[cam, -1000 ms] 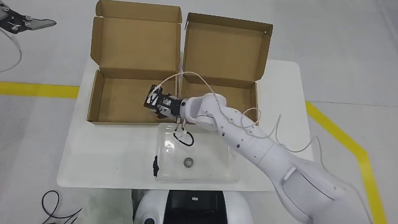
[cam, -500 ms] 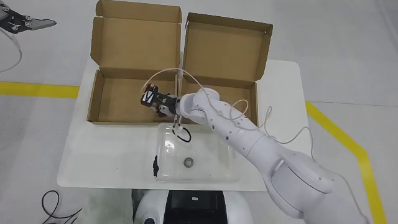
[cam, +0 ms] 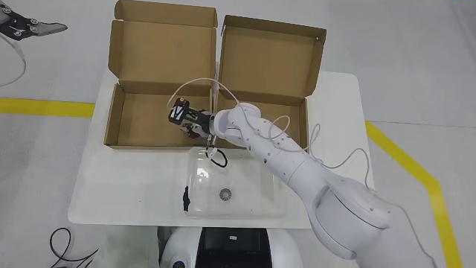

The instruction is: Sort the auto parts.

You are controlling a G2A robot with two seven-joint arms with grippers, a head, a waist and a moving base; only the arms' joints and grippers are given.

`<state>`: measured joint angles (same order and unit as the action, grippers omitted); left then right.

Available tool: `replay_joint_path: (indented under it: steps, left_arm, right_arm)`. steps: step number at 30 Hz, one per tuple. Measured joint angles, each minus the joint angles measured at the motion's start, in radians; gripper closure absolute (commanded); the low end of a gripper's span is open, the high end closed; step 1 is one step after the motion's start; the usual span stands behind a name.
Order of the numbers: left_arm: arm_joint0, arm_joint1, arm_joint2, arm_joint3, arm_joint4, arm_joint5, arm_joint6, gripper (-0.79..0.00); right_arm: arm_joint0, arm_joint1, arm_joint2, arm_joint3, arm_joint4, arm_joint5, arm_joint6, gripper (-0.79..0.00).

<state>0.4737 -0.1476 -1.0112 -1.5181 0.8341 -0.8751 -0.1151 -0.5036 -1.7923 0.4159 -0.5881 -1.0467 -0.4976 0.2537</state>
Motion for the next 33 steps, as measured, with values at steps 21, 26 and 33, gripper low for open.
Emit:
replay_joint_path:
  steps: [21, 26, 33]
  left_arm:
    - [0.0, 0.0, 0.0, 0.0, 0.0, 0.0, 0.0, -0.785]
    - [0.0, 0.0, 0.0, 0.0, 0.0, 0.0, 0.0, -0.785]
    - [0.0, 0.0, 0.0, 0.0, 0.0, 0.0, 0.0, -0.785]
  right_arm:
    - [-0.048, 0.066, 0.1, -0.242, -0.112, -0.117, -0.122, -0.526]
    - [-0.125, 0.126, 0.163, -0.411, -0.172, -0.159, -0.058, -0.533]
    - [-0.321, 0.229, 0.318, -0.718, -0.239, -0.2, 0.086, -0.514]
